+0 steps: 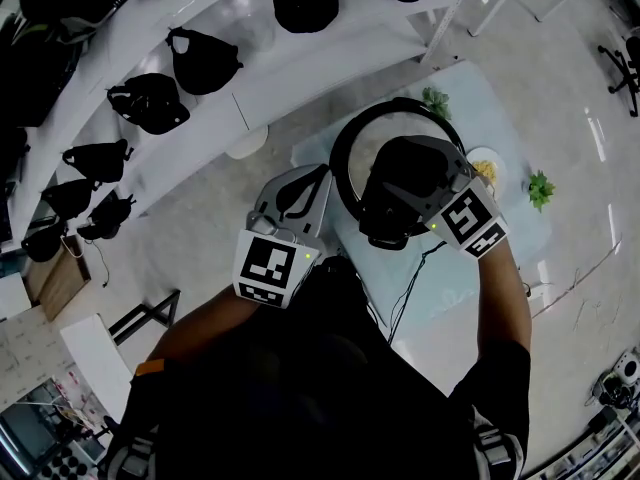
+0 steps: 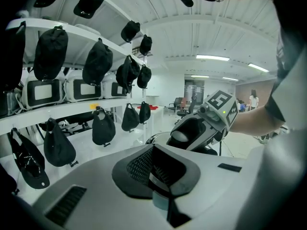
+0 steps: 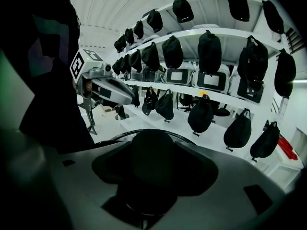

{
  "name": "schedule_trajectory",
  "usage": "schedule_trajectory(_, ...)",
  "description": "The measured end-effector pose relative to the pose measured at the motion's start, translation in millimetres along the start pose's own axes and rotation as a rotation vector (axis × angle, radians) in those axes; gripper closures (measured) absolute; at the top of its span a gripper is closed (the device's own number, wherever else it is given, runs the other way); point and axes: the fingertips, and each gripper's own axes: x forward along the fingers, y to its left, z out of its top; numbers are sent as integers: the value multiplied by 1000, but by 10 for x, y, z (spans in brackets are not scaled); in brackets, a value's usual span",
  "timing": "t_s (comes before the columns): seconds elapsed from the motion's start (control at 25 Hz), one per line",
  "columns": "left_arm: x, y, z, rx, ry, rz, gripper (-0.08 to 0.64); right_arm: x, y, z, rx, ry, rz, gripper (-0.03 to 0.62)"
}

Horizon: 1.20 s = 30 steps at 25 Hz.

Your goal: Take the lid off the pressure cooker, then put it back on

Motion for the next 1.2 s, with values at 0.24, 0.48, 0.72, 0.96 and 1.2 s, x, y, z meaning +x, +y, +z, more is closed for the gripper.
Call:
schedule_trajectory(0.24, -29, -88, 76, 16, -26, -37, 554, -310, -33, 148, 60, -44, -106, 302)
schedule_trajectory(0.48, -33, -329, 183, 43, -66, -118, 552, -827, 9, 170, 138, -60, -277, 302)
schedule_trajectory(0.72, -21, -734, 275, 104, -93, -213, 552, -1343, 242, -145, 277, -27, -461, 302)
schedule_trajectory(0.96, 4, -1184, 304, 158, -95, -325, 552, -1737, 552, -499, 386, 18, -599, 302)
schedule_trajectory(1.2, 35, -1689, 200, 198, -73, -464, 554, -2036, 846, -854, 514, 35, -732, 302)
